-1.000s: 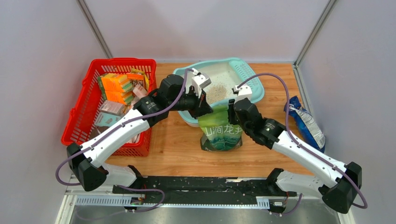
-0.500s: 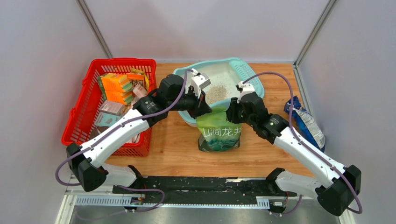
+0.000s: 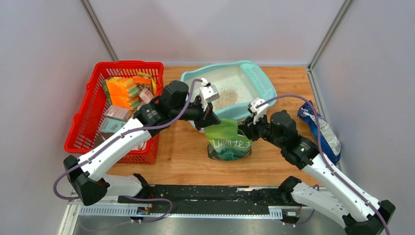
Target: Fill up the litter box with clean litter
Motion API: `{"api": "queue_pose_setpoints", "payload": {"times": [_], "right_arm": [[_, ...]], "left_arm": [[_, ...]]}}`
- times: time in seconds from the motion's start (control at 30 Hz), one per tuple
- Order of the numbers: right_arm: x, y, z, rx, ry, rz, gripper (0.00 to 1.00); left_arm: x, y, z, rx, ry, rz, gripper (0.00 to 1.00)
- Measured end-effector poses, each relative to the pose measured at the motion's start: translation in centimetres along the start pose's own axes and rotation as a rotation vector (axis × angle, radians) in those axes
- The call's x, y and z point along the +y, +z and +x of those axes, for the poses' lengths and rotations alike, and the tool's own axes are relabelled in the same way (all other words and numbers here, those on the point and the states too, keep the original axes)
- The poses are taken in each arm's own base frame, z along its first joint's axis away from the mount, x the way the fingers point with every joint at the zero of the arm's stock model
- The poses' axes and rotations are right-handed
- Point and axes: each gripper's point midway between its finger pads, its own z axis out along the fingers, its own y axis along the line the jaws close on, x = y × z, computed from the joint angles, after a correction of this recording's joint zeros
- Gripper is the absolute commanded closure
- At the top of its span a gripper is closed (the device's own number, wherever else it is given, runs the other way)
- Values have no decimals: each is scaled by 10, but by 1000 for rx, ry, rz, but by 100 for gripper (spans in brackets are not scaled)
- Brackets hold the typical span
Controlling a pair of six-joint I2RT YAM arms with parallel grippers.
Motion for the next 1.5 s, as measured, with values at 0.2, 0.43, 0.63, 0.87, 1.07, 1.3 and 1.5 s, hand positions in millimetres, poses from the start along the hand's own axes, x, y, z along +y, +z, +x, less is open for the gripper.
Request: {"api": "queue_pose_setpoints", "payload": {"times": [0.2,0.43,0.63,0.87,1.07,1.3,1.5], "right_arm": [[-10,-1,4,-191,-72,98,100],[-13,18,1,-194,-72,135,100],[-9,23,5,-160,16,151,100],[-15,34,9,-119,157,278,100],[-10,41,12,-183,172,324,100],[5,54,22,-134,395,230,100],[-2,71,24,-31,663,154,100]], "left_arm": [[-2,-1,0,0,19,10,100],[0,-1,1,-2,19,7,100],[0,-1,1,-2,19,7,100],[1,-1,2,1,8,0,100],[0,-1,2,4,-23,0,100],[1,-2,1,11,-36,-7,100],[6,-5,2,25,-35,-31,100]]}}
